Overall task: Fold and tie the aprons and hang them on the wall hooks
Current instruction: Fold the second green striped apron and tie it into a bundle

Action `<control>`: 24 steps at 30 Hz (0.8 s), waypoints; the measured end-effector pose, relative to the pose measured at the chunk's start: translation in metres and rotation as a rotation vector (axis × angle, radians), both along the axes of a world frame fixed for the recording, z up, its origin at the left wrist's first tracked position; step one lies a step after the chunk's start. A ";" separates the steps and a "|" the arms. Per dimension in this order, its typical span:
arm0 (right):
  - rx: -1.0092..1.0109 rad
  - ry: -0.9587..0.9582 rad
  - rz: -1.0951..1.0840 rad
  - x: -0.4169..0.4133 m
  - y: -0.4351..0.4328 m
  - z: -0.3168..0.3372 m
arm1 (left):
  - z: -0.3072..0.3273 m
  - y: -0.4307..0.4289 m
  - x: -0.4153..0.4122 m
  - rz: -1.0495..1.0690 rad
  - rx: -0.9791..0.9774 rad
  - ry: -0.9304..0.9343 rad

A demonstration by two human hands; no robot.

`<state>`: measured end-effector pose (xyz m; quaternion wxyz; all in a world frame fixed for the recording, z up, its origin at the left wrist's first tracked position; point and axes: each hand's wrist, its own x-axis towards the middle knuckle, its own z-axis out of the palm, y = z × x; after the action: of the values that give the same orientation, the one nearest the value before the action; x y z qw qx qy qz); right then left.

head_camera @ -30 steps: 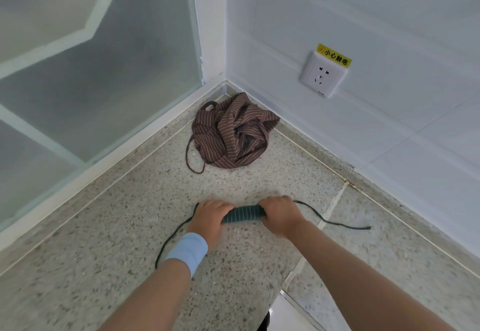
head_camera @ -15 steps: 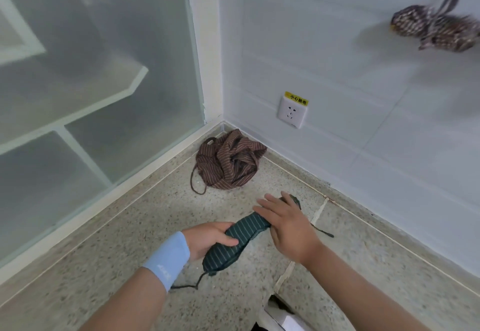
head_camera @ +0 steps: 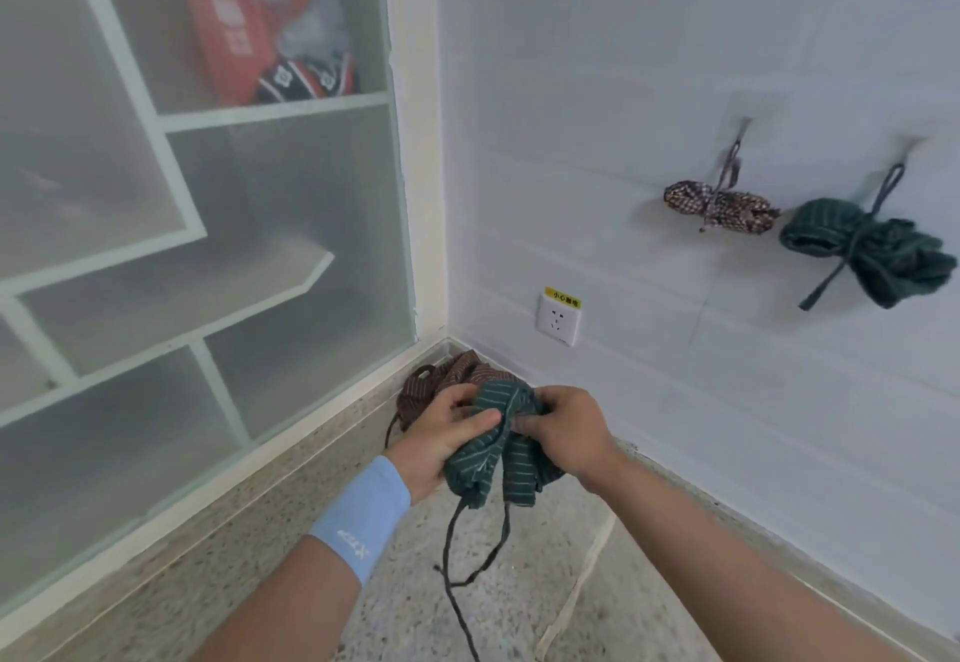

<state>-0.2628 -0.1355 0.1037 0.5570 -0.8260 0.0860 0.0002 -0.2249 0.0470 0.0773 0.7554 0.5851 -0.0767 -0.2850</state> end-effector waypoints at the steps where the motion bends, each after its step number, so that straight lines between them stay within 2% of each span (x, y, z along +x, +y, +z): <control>1: 0.028 0.015 -0.025 0.000 0.001 0.010 | 0.008 -0.005 0.000 -0.012 0.008 -0.047; 4: 0.154 0.016 0.012 -0.003 0.007 0.043 | 0.031 -0.016 -0.002 -0.131 0.077 -0.157; 7: 0.505 0.082 0.194 -0.009 0.003 0.069 | 0.053 -0.015 -0.003 -0.108 0.158 -0.253; 8: 0.556 0.091 0.251 -0.013 0.001 0.075 | 0.061 -0.014 -0.004 -0.108 0.182 -0.279; 10: 0.496 0.057 0.257 -0.017 0.001 0.085 | 0.075 -0.013 -0.006 -0.109 0.233 -0.328; 12: 0.437 -0.007 0.154 -0.018 0.002 0.094 | 0.087 -0.014 -0.010 -0.122 0.243 -0.315; 15: 0.409 -0.079 0.056 -0.020 0.003 0.108 | 0.105 -0.016 -0.022 -0.231 0.191 -0.301; 18: 0.463 -0.138 0.063 -0.030 0.007 0.111 | 0.118 -0.014 -0.029 -0.198 0.146 -0.315; 20: 0.625 -0.071 0.108 -0.039 0.008 0.103 | 0.124 -0.012 -0.035 -0.149 0.054 -0.263; 22: 0.763 0.081 0.249 -0.050 0.010 0.094 | 0.129 -0.010 -0.038 -0.099 -0.064 -0.171; 24: 0.705 0.190 0.408 -0.059 0.014 0.087 | 0.133 -0.007 -0.039 -0.066 -0.143 -0.099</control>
<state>-0.3219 -0.1216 0.1909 0.7837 -0.5813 -0.0336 0.2162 -0.2637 0.0400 0.2104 0.7807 0.5400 -0.1535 -0.2744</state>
